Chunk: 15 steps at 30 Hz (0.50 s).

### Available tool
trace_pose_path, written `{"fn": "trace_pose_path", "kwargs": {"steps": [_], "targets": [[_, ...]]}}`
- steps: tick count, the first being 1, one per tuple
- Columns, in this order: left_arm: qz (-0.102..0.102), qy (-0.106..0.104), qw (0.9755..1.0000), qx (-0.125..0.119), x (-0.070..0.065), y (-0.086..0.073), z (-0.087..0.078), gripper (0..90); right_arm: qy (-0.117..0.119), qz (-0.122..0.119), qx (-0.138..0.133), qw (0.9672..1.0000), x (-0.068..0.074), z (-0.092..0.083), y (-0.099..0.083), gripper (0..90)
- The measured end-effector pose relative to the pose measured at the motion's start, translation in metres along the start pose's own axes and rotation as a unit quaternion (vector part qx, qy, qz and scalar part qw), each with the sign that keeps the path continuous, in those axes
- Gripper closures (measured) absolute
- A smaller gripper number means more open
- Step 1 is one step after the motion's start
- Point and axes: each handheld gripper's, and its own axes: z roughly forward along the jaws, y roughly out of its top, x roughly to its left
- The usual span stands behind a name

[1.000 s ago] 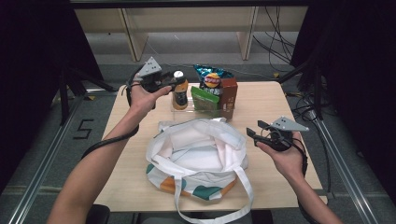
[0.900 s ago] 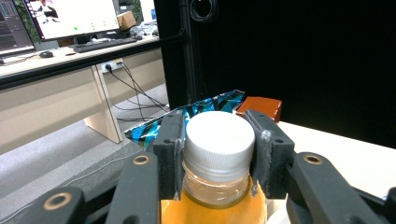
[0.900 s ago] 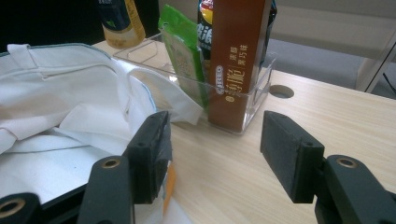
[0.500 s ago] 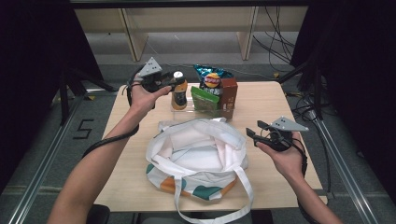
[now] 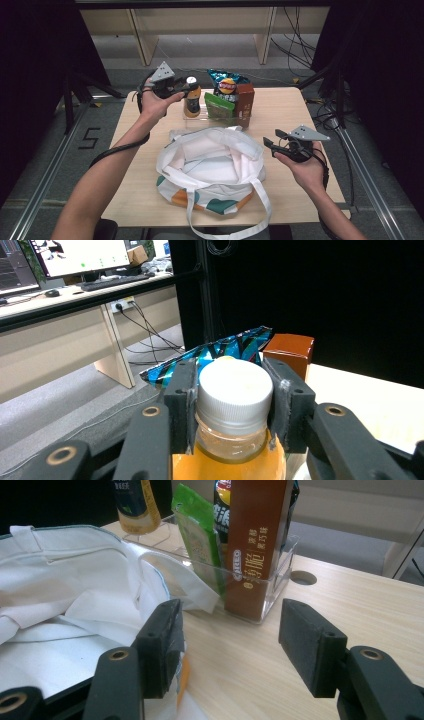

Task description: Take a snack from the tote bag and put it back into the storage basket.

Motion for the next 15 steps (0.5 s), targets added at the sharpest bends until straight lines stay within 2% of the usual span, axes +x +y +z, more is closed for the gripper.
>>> {"fn": "trace_pose_path", "kwargs": {"steps": [2, 3, 6, 8, 9, 15], "targets": [[0.001, 0.001, 1.0, 0.003, 0.0012, -0.0015, 0.0008, 58.8, 0.0, 0.003, 0.001, 1.0, 0.0003, -0.0001, -0.0002, 43.3], [0.001, 0.001, 1.0, 0.003, 0.0017, -0.0019, 0.0009, 58.8, -0.002, -0.006, -0.004, 1.0, -0.001, 0.0005, -0.0002, 43.3], [-0.001, 0.003, 1.0, 0.004, 0.0032, -0.0037, 0.0013, 58.8, 0.001, 0.004, 0.003, 1.0, -0.0005, -0.0002, -0.0003, 43.3], [-0.001, 0.003, 1.0, 0.005, 0.0038, -0.0042, 0.0015, 58.8, -0.003, 0.002, -0.01, 0.9999, 0.0001, 0.0016, -0.0008, 43.4], [-0.002, 0.003, 1.0, 0.005, 0.0041, -0.0045, 0.0015, 58.8, -0.001, 0.001, -0.002, 1.0, 0.0, 0.001, -0.0003, 43.4], [-0.005, 0.004, 1.0, 0.005, 0.0057, -0.0062, 0.0026, 58.8, -0.001, 0.0, 0.0, 1.0, -0.0001, 0.0008, -0.0006, 43.4]]}}
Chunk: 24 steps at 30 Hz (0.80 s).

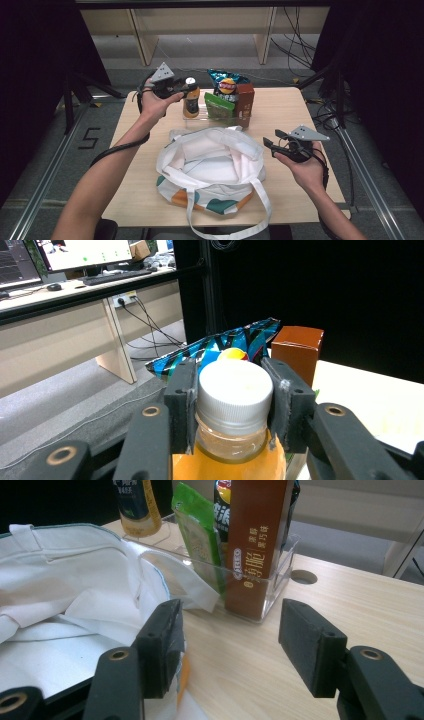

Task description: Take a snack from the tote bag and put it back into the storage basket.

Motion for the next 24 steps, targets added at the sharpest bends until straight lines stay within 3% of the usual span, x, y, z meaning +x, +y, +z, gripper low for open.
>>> {"fn": "trace_pose_path", "kwargs": {"steps": [5, 7, 8, 19, 22, 24], "targets": [[-0.001, 0.001, 1.0, 0.001, 0.0015, -0.0012, 0.0016, 58.8, -0.001, -0.007, -0.002, 1.0, -0.0008, 0.0003, 0.0002, 43.4], [-0.002, 0.001, 1.0, 0.001, 0.002, -0.0019, 0.0022, 58.8, 0.003, 0.014, 0.008, 0.9999, 0.0021, -0.0007, -0.0003, 43.4], [-0.003, 0.001, 1.0, 0.001, 0.0022, -0.0023, 0.0027, 58.8, 0.002, 0.0, 0.003, 1.0, -0.0002, -0.0001, 0.0, 43.4], [-0.007, 0.003, 1.0, 0.002, 0.0041, -0.0043, 0.0064, 58.8, 0.004, 0.007, -0.005, 1.0, 0.0014, 0.0013, -0.0005, 43.4], [-0.006, 0.004, 1.0, 0.004, 0.0049, -0.005, 0.0068, 58.8, 0.0, -0.008, -0.005, 1.0, -0.0007, 0.0013, -0.0007, 43.4], [-0.009, 0.004, 0.9999, 0.003, 0.0054, -0.0059, 0.0075, 58.8, -0.002, 0.001, -0.005, 1.0, 0.0007, 0.001, -0.0008, 43.4]]}}
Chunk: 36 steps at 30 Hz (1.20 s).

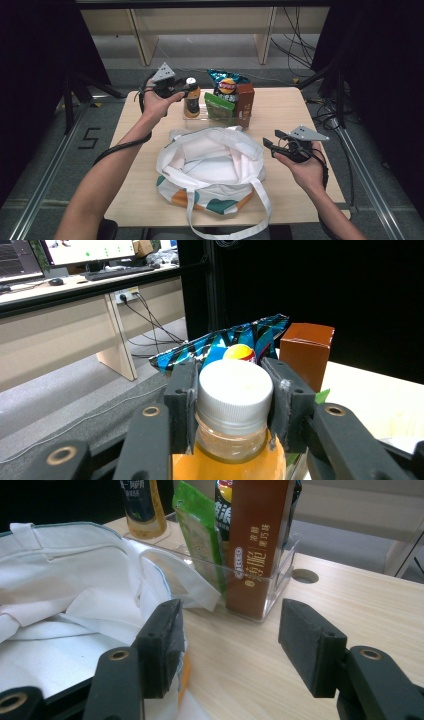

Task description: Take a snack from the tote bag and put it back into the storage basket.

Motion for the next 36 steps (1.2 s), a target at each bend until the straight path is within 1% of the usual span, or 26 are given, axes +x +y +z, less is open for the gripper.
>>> {"fn": "trace_pose_path", "kwargs": {"steps": [1, 2, 4, 6, 7, 9, 12, 14, 15, 16, 17, 18, 19, 20, 22, 23, 24, 25, 28, 29, 30, 32, 33, 34, 35, 36], "targets": [[0.0, 0.001, 1.0, 0.001, 0.0004, -0.0002, 0.0001, 58.8, 0.003, -0.003, -0.003, 1.0, -0.0007, 0.0005, 0.0006, 43.4], [0.0, 0.002, 1.0, 0.001, 0.0007, -0.0005, 0.0002, 58.8, -0.002, -0.008, -0.006, 1.0, -0.0011, 0.0005, 0.0005, 43.4], [-0.002, 0.002, 1.0, 0.0, 0.0011, -0.0011, 0.0005, 58.8, 0.001, -0.009, 0.002, 1.0, -0.0016, -0.0007, 0.0009, 43.4], [-0.002, 0.002, 1.0, 0.001, 0.0015, -0.0017, 0.0009, 58.9, 0.005, 0.01, 0.012, 0.9999, 0.0007, -0.0017, 0.0007, 43.4], [-0.003, 0.003, 1.0, 0.001, 0.0016, -0.0021, 0.001, 58.8, 0.004, 0.005, 0.005, 1.0, 0.0, -0.0006, 0.0005, 43.4], [0.0, 0.002, 1.0, 0.003, 0.0024, -0.0025, 0.0011, 58.8, 0.002, -0.001, 0.002, 1.0, -0.0005, -0.0003, 0.0007, 43.4], [-0.004, 0.003, 1.0, 0.003, 0.0027, -0.0035, 0.0018, 58.8, 0.0, -0.008, -0.002, 1.0, -0.0014, 0.0004, 0.0004, 43.4], [-0.004, 0.003, 1.0, 0.003, 0.0028, -0.0039, 0.0021, 58.8, 0.002, -0.008, 0.0, 1.0, -0.0015, 0.0001, 0.0002, 43.4], [-0.004, 0.003, 1.0, 0.003, 0.0027, -0.004, 0.0022, 58.8, 0.0, -0.004, -0.005, 1.0, -0.0008, 0.0011, -0.0003, 43.4], [-0.004, 0.003, 1.0, 0.004, 0.0027, -0.0041, 0.0024, 58.8, -0.003, -0.007, -0.01, 0.9999, -0.0011, 0.0016, -0.0004, 43.4], [-0.003, 0.002, 1.0, 0.004, 0.0027, -0.0041, 0.0024, 58.8, 0.003, -0.008, 0.001, 1.0, -0.0013, 0.0001, 0.0004, 43.4], [-0.002, 0.002, 1.0, 0.005, 0.0026, -0.0043, 0.0027, 58.8, 0.0, -0.008, 0.0, 1.0, -0.0011, 0.0, 0.0005, 43.4], [-0.002, 0.002, 1.0, 0.005, 0.0025, -0.0044, 0.0029, 58.8, 0.001, -0.001, -0.001, 1.0, 0.0, 0.0003, 0.0002, 43.4], [-0.003, 0.003, 1.0, 0.004, 0.0024, -0.0047, 0.0034, 58.8, 0.001, -0.002, -0.001, 1.0, -0.0002, 0.0003, 0.0002, 43.4], [-0.005, 0.003, 1.0, 0.004, 0.0024, -0.005, 0.0042, 58.8, -0.003, -0.006, -0.01, 0.9999, -0.0005, 0.0018, -0.0005, 43.4], [-0.003, 0.003, 1.0, 0.005, 0.0024, -0.0051, 0.0045, 58.8, -0.003, -0.007, -0.009, 0.9999, -0.0007, 0.0015, -0.0004, 43.4], [-0.003, 0.002, 1.0, 0.005, 0.0026, -0.0052, 0.0048, 58.8, 0.001, -0.003, -0.001, 1.0, -0.0003, 0.0003, 0.0, 43.4], [-0.005, 0.003, 1.0, 0.005, 0.0024, -0.0054, 0.0049, 58.8, 0.002, -0.009, 0.0, 1.0, -0.0014, 0.0001, 0.0004, 43.4], [-0.004, 0.001, 1.0, 0.005, 0.0028, -0.0063, 0.0056, 58.8, 0.002, -0.008, -0.002, 1.0, -0.0015, 0.0005, 0.0003, 43.4], [-0.004, 0.002, 1.0, 0.006, 0.0029, -0.0066, 0.0056, 58.9, -0.002, -0.007, -0.01, 0.9999, -0.0011, 0.0017, -0.0004, 43.4], [-0.006, 0.002, 1.0, 0.007, 0.003, -0.0071, 0.0055, 58.8, 0.003, 0.008, -0.001, 1.0, 0.0006, 0.0013, -0.0008, 43.4], [-0.006, 0.002, 1.0, 0.007, 0.0034, -0.0081, 0.0058, 58.8, 0.006, 0.004, 0.008, 0.9999, -0.0003, 0.0005, -0.0004, 43.4], [-0.005, 0.002, 1.0, 0.007, 0.0037, -0.0084, 0.0058, 58.8, 0.003, 0.008, 0.005, 0.9999, 0.0008, 0.0006, -0.0005, 43.4], [-0.008, 0.004, 0.9999, 0.007, 0.0035, -0.0091, 0.0059, 58.8, 0.0, 0.007, -0.003, 1.0, 0.0014, 0.0014, -0.0008, 43.4], [-0.006, 0.004, 0.9999, 0.008, 0.0039, -0.0094, 0.0058, 58.8, 0.002, -0.001, -0.004, 1.0, 0.0002, 0.0016, -0.0004, 43.4], [-0.008, 0.004, 0.9999, 0.007, 0.0041, -0.01, 0.0059, 58.8, 0.002, -0.001, -0.004, 1.0, 0.0002, 0.0016, -0.0005, 43.5]]}}
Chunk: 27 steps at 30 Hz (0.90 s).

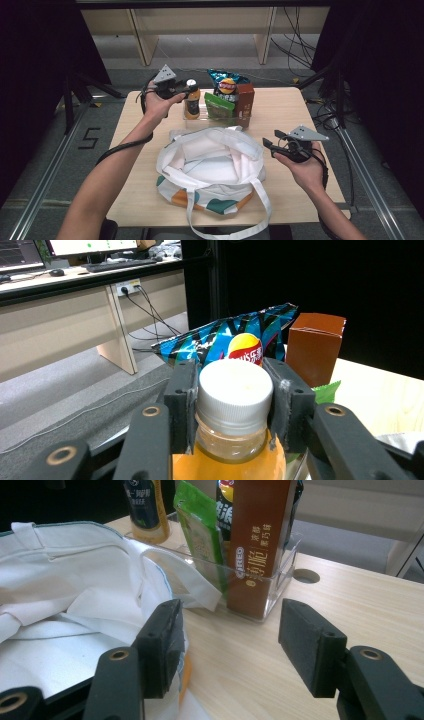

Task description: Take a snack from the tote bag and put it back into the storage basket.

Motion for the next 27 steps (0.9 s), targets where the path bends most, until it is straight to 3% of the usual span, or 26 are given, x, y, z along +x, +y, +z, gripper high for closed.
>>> {"fn": "trace_pose_path", "kwargs": {"steps": [2, 5, 9, 11, 19, 21, 27], "targets": [[-0.001, 0.001, 1.0, 0.002, 0.0, -0.001, 0.0, 58.8, -0.002, 0.011, 0.003, 0.9999, 0.002, 0.0, -0.001, 43.4], [-0.002, 0.001, 1.0, 0.002, 0.001, -0.002, 0.0, 58.8, 0.002, 0.003, 0.01, 0.9999, 0.0, -0.001, 0.0, 43.4], [-0.005, 0.003, 1.0, 0.003, 0.002, -0.004, 0.0, 58.8, 0.008, 0.014, 0.011, 0.9998, 0.002, 0.0, 0.0, 43.4], [-0.006, 0.004, 1.0, 0.003, 0.002, -0.005, 0.0, 58.8, 0.005, 0.003, 0.014, 0.9999, 0.001, -0.001, 0.0, 43.4], [-0.008, 0.006, 0.9999, 0.005, 0.002, -0.008, 0.001, 58.8, 0.008, 0.015, 0.011, 0.9998, 0.003, 0.0, -0.001, 43.4], [-0.012, 0.007, 0.9999, 0.003, 0.002, -0.008, 0.001, 58.8, 0.005, 0.005, 0.013, 0.9999, 0.001, -0.001, 0.0, 43.4], [-0.027, 0.013, 0.9996, 0.002, 0.002, -0.014, 0.001, 58.8, 0.005, 0.009, 0.016, 0.9998, 0.002, -0.001, 0.0, 43.4]]}}
